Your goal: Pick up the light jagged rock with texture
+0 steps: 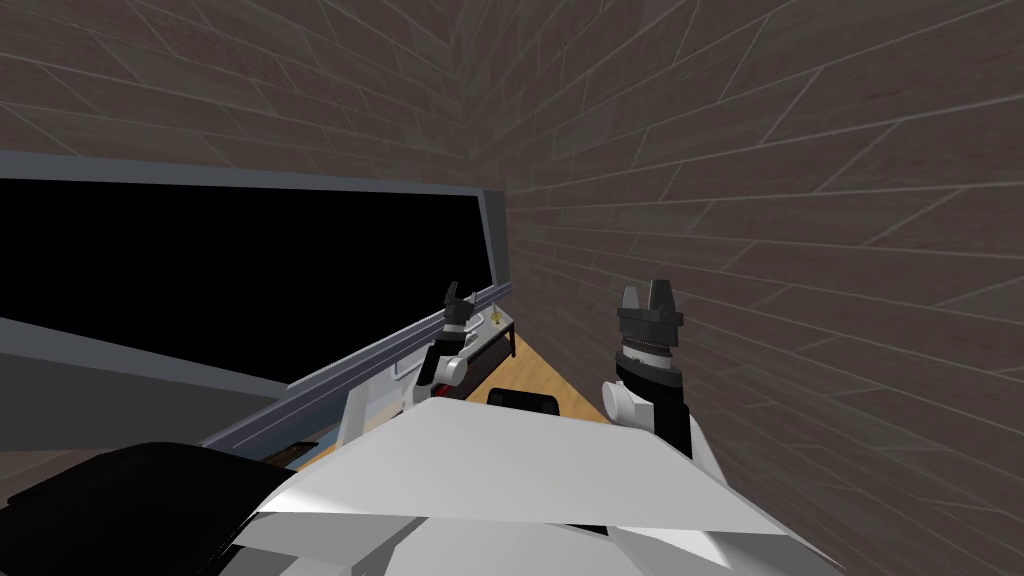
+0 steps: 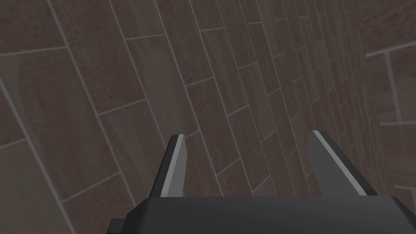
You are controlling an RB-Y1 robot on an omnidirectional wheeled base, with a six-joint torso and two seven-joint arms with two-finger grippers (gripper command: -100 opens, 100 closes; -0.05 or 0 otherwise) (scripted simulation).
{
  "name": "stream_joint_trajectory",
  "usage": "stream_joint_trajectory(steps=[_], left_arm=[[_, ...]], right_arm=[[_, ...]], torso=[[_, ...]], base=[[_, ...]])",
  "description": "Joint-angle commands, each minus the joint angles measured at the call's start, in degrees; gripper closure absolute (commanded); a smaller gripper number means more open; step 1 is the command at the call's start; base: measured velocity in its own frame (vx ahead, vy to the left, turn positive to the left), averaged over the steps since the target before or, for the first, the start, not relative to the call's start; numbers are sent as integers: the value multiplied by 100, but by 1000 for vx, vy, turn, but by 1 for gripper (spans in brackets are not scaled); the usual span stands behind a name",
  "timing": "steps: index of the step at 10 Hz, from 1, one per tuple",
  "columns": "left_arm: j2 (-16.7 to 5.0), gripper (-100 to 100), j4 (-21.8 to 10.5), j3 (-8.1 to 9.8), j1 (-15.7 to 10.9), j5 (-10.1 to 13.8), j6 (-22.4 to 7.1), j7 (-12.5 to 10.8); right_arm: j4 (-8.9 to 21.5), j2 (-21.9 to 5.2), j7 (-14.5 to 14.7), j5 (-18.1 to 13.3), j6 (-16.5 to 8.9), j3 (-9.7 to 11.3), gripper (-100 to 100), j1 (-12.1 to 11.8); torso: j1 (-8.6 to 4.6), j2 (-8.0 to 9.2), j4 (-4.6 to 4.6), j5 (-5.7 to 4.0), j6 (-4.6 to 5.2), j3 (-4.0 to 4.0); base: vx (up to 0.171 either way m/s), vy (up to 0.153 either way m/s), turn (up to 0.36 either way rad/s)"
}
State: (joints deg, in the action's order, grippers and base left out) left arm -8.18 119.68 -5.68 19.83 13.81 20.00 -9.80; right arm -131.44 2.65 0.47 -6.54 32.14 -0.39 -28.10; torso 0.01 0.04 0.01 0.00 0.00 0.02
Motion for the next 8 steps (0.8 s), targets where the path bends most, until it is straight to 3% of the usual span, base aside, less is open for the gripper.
stream_joint_trajectory(steps=[1,4,5,7,8], left_arm=[[-26,-100,-257,-7,-210,96,-286,-11],[-122,-100,-678,15,-515,284,-731,-85],[-122,-100,-704,15,-515,284,-731,-85],[-221,-100,-1109,56,-841,477,-1103,-180],[-221,-100,-1209,56,-841,477,-1206,-180]], right_arm=[[0,0,0,0,0,0,0,0],[0,0,0,0,0,0,0,0],[0,0,0,0,0,0,0,0],[0,0,0,0,0,0,0,0],[0,0,0,0,0,0,0,0]], torso=[[0,0,0,0,0,0],[-2,3,0,0,-1,1],[-2,1,0,0,1,1],[-2,-1,0,0,0,-1],[-3,-1,0,-1,1,-1]], base=[[-17,-4,-26],[-21,-6,-24],[-13,-7,-16],[-15,-8,-39],[-12,-4,-14]])
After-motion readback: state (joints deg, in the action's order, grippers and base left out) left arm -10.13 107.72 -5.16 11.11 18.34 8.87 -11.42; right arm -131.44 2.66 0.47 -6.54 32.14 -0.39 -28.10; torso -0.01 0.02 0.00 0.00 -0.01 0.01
